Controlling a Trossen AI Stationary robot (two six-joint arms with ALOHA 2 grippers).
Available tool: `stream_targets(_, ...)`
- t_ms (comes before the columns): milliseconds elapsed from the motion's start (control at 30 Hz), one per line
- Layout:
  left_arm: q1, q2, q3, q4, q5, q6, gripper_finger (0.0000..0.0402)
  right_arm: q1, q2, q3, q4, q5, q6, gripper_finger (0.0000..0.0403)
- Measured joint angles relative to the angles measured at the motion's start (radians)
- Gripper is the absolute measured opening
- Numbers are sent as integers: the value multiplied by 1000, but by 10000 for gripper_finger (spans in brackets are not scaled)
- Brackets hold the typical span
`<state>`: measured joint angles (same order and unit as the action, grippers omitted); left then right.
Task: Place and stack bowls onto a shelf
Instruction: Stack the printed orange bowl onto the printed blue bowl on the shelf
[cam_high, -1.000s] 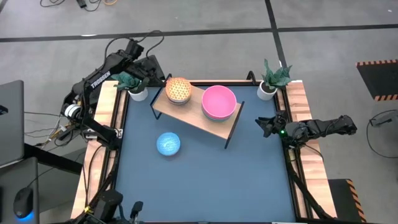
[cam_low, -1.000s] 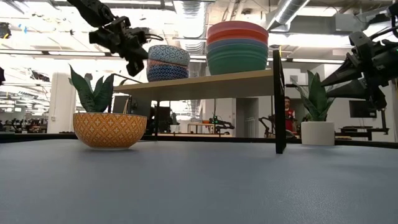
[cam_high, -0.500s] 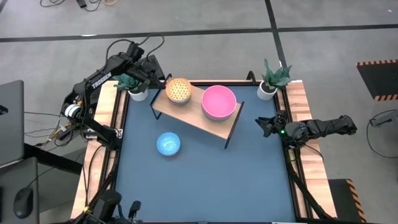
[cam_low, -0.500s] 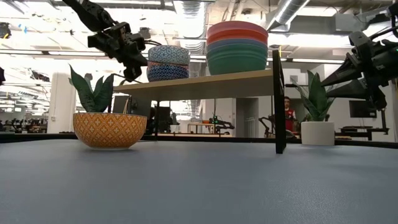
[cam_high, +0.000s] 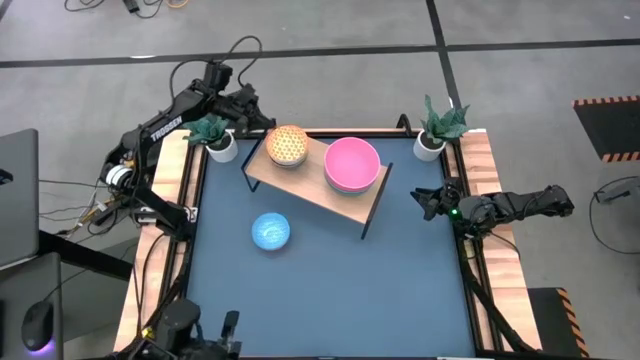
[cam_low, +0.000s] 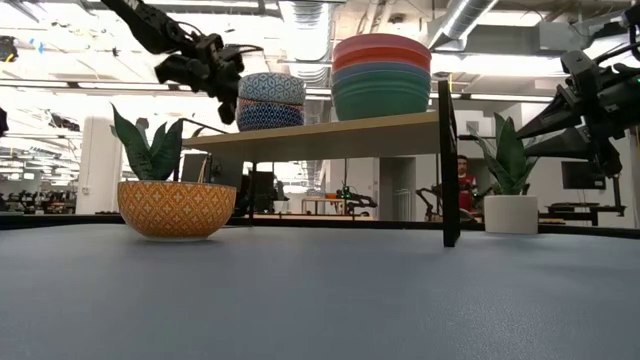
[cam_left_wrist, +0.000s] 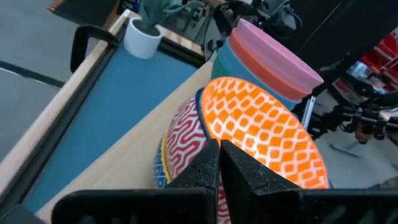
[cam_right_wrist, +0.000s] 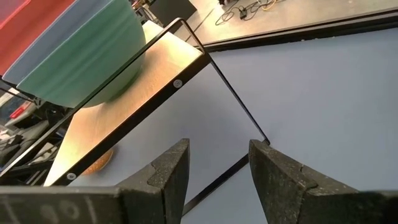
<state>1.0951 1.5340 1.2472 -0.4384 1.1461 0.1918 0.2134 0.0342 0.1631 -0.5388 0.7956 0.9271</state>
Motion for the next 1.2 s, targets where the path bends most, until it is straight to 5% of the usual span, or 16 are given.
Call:
stream_targets(833,-13,19,0,52,-23,-113,0,0,0,0,0,0,8,191)
stream_targets(1200,-68,-173,0,101,-293,-208,0,0,0,0,0,0,7,191)
